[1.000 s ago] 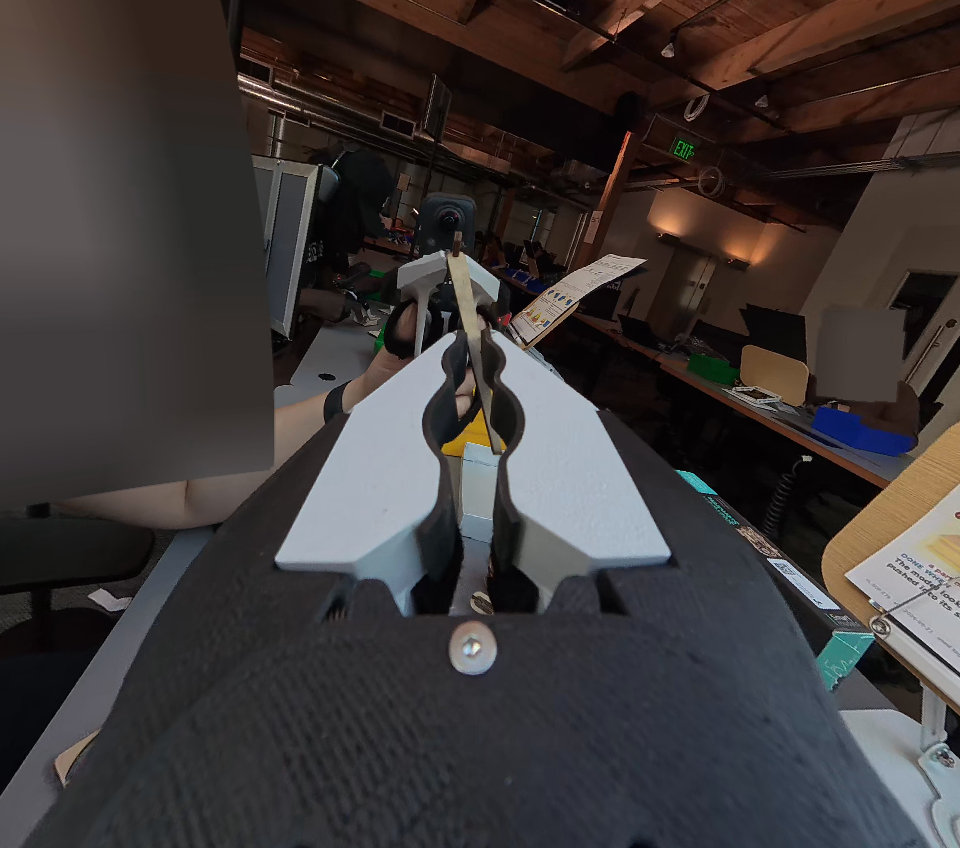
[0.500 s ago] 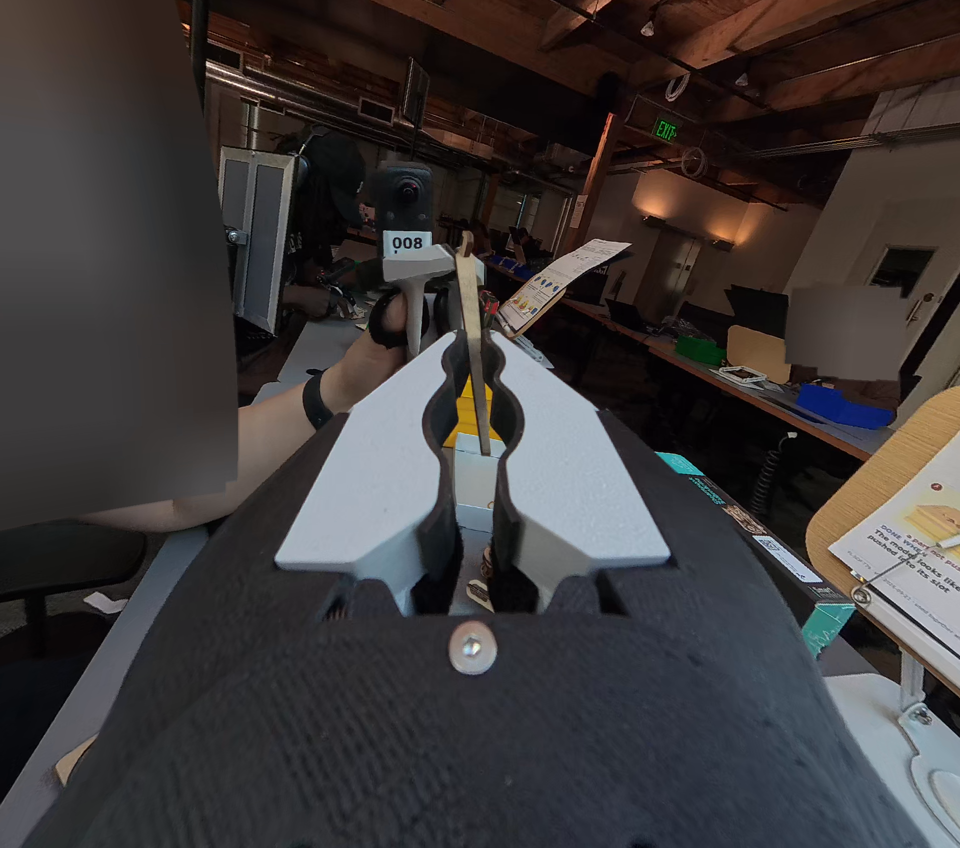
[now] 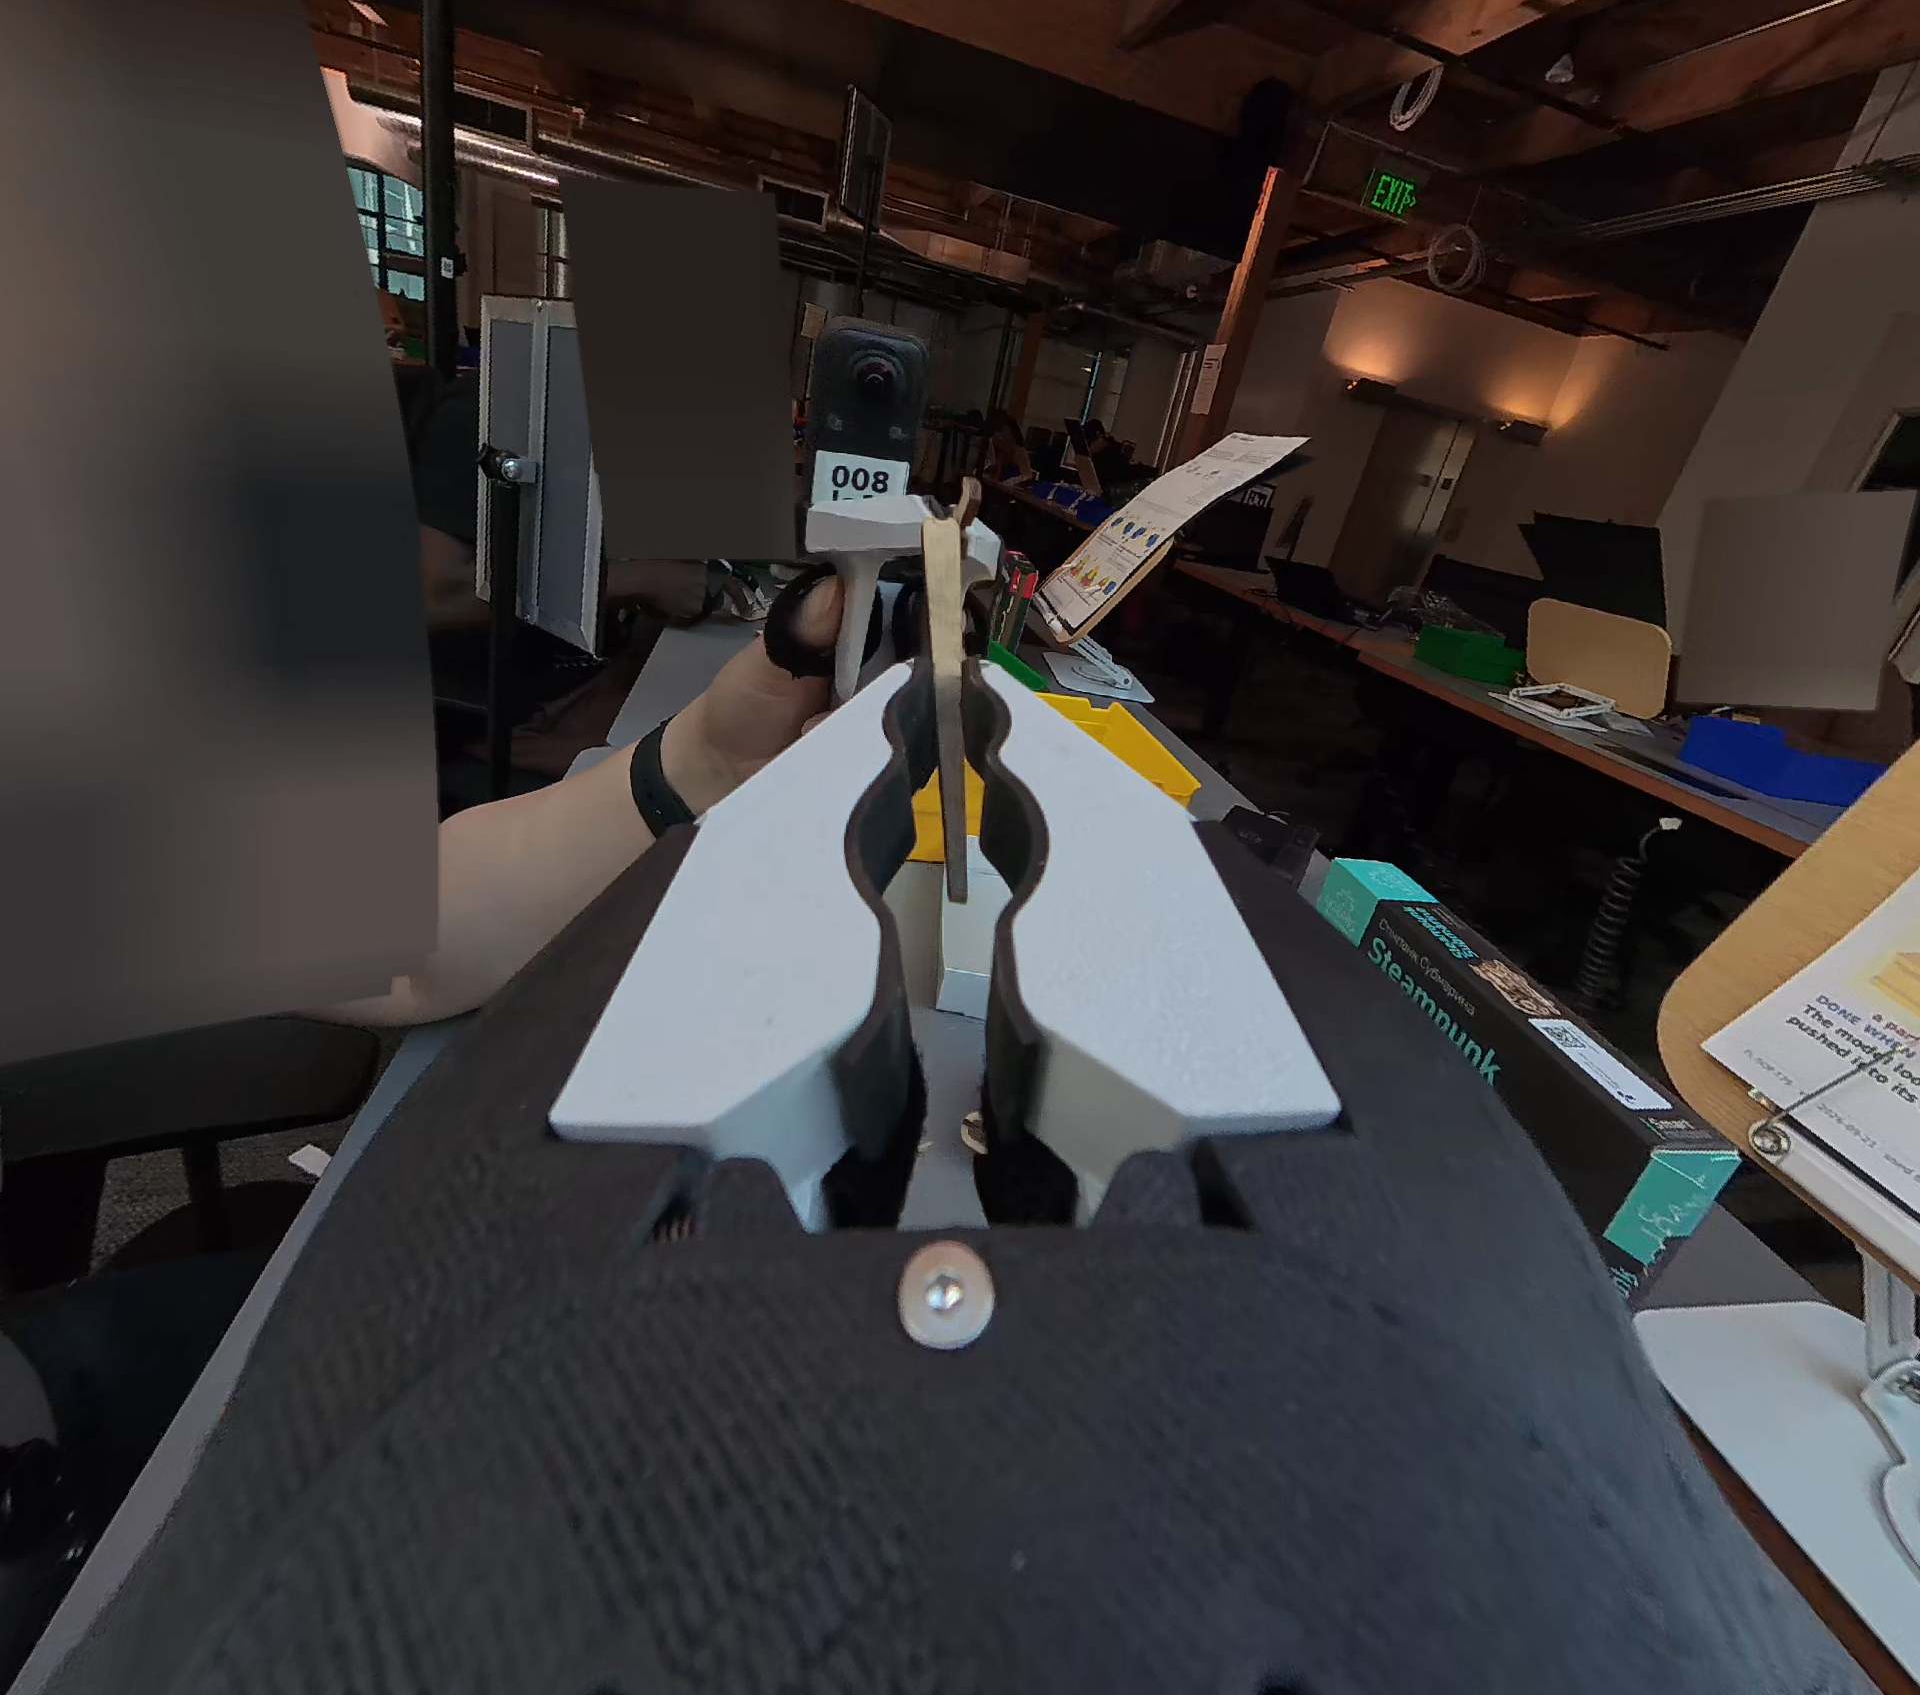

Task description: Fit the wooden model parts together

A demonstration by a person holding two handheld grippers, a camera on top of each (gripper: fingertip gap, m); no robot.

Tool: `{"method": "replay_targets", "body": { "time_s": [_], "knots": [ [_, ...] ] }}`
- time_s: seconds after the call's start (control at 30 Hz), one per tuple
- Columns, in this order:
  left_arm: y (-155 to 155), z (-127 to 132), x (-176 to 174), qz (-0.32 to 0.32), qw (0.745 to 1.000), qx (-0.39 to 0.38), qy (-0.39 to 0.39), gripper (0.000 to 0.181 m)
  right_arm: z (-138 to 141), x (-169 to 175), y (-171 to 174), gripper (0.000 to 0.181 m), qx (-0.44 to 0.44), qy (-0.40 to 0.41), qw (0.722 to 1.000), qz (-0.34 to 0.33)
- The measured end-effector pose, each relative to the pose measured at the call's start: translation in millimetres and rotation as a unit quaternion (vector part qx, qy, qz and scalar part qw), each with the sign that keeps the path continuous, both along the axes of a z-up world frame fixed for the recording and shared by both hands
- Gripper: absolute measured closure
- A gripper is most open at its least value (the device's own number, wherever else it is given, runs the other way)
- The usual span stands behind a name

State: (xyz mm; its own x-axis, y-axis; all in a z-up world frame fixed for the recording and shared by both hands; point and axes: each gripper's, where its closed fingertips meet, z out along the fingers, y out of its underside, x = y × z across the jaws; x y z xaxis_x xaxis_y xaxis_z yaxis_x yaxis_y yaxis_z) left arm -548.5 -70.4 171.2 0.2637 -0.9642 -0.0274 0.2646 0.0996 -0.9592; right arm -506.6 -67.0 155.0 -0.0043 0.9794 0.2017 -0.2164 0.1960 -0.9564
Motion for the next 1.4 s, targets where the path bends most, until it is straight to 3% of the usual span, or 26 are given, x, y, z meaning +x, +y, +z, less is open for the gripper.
{"method": "replay_targets", "body": {
  "time_s": [0.03, 0.1, 0.17, 0.23, 0.3, 0.4, 0.47, 0.53, 0.73, 0.83, 0.97, 1.03, 1.17, 1.33, 1.4],
  "knots": [
    [3, 3, -3, 0.018, 1.0, 0.006, -0.013, 0.181, 1, 3, 4, 0.178, -0.011, -0.001, 1.0, 0.0],
    [7, 2, -4, 0.017, 1.0, -0.016, -0.017, 0.181, -3, 9, 12, 0.178, -0.036, -0.025, 0.999, 0.002],
    [15, -22, 10, -0.003, 0.996, -0.08, 0.036, 0.181, -11, 26, 18, 0.178, -0.036, -0.06, 0.998, -0.002],
    [16, -76, 41, -0.057, 0.97, -0.185, 0.147, 0.181, -24, 57, 22, 0.177, -0.012, -0.09, 0.996, -0.015],
    [17, -142, 77, -0.077, 0.926, -0.267, 0.257, 0.181, -50, 91, 28, 0.177, 0.001, -0.132, 0.991, -0.019],
    [33, -226, 130, -0.058, 0.884, -0.297, 0.357, 0.181, -112, 135, 70, 0.177, -0.044, -0.191, 0.976, -0.091],
    [31, -262, 157, -0.088, 0.843, -0.348, 0.401, 0.181, -146, 150, 81, 0.178, -0.087, -0.188, 0.974, -0.088],
    [41, -280, 173, -0.087, 0.823, -0.379, 0.414, 0.181, -167, 156, 83, 0.178, -0.117, -0.164, 0.977, -0.072],
    [54, -304, 179, -0.072, 0.803, -0.422, 0.414, 0.181, -185, 161, 86, 0.177, -0.116, -0.187, 0.973, -0.066],
    [53, -305, 175, -0.076, 0.8, -0.444, 0.397, 0.159, -192, 160, 87, 0.177, -0.13, -0.192, 0.971, -0.057],
    [64, -294, 149, -0.019, 0.822, -0.41, 0.394, 0.149, -204, 155, 87, 0.177, -0.126, -0.224, 0.964, -0.067],
    [67, -272, 138, -0.003, 0.853, -0.372, 0.366, 0.149, -211, 151, 83, 0.177, -0.101, -0.254, 0.959, -0.08],
    [57, -229, 130, -0.034, 0.905, -0.32, 0.279, 0.15, -218, 128, 59, 0.177, -0.03, -0.298, 0.952, -0.067],
    [31, -239, 122, -0.117, 0.878, -0.375, 0.273, 0.155, -222, 98, 33, 0.177, 0.098, -0.337, 0.933, -0.076],
    [20, -239, 122, -0.152, 0.872, -0.385, 0.26, 0.174, -220, 91, 28, 0.178, 0.14, -0.34, 0.926, -0.083]
  ]
}}
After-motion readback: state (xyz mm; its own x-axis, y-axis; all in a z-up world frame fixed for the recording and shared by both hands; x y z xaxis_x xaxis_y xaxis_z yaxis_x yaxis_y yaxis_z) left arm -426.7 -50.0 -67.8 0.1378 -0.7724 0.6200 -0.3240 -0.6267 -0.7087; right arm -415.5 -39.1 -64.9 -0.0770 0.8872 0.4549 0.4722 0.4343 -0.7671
